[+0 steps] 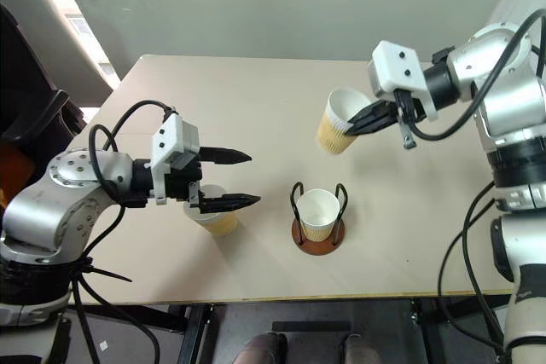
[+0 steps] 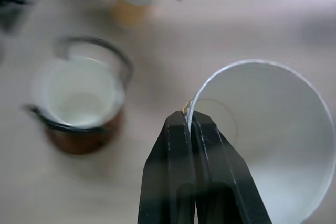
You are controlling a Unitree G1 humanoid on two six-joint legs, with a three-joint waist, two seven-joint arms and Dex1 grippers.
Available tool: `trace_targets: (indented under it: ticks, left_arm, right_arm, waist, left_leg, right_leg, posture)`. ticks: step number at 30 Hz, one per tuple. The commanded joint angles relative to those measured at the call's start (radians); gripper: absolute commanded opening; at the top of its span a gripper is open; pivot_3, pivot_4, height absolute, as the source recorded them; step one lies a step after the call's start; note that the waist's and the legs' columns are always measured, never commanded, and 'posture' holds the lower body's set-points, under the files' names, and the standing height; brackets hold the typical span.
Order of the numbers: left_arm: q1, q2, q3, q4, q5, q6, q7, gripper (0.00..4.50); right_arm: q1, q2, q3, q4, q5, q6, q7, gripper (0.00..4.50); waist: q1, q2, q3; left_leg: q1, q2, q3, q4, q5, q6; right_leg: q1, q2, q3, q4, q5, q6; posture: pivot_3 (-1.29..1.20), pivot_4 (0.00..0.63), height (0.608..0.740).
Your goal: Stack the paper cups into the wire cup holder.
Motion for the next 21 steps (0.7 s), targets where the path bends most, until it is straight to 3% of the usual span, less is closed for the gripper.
trace_targets:
  ticks: [1,5,19,21]
  left_arm:
    - [0.017,0.022,0.026,-0.018,-0.036,-0.008,-0.035,4.5]
    - [0.028,0.032,0.015,-0.02,-0.028,-0.018,-0.043,4.5]
    - [0.045,0.038,0.004,-0.051,-0.025,-0.011,-0.024,4.5]
    - [0.044,0.039,0.004,-0.052,-0.026,-0.01,-0.024,4.5]
  right_arm:
    - [0.026,-0.027,0.007,-0.176,0.081,0.075,0.005,0.03]
    - [0.061,-0.024,0.018,-0.238,0.057,0.091,0.005,0.03]
    - [0.079,0.001,0.104,-0.237,-0.065,-0.017,0.005,0.03]
    - [0.073,-0.002,0.12,-0.231,-0.065,-0.028,0.005,0.41]
  waist:
    - [-0.001,0.0,0.0]
    - [-0.007,0.0,0.0]
    - [-0.009,0.0,0.0]
    - [-0.009,0.0,0.0]
  left_leg:
    - [0.001,0.0,0.0,-0.001,0.0,0.0]
    - [0.004,0.002,-0.001,-0.003,-0.003,0.009]
    - [0.005,0.002,-0.002,-0.004,0.006,0.012]
    - [0.005,0.002,-0.002,-0.004,0.006,0.012]
  right_leg:
    - [0.0,0.0,0.0,0.001,-0.001,-0.001]
    - [0.0,0.001,0.0,0.005,-0.003,-0.009]
    - [0.0,0.002,-0.001,0.005,0.003,-0.017]
    - [0.0,0.002,-0.001,0.005,0.003,-0.017]
  posture:
    - [0.0,0.15,0.74]
    - [0.0,0.15,0.74]
    - [0.0,0.15,0.74]
    - [0.0,0.15,0.74]
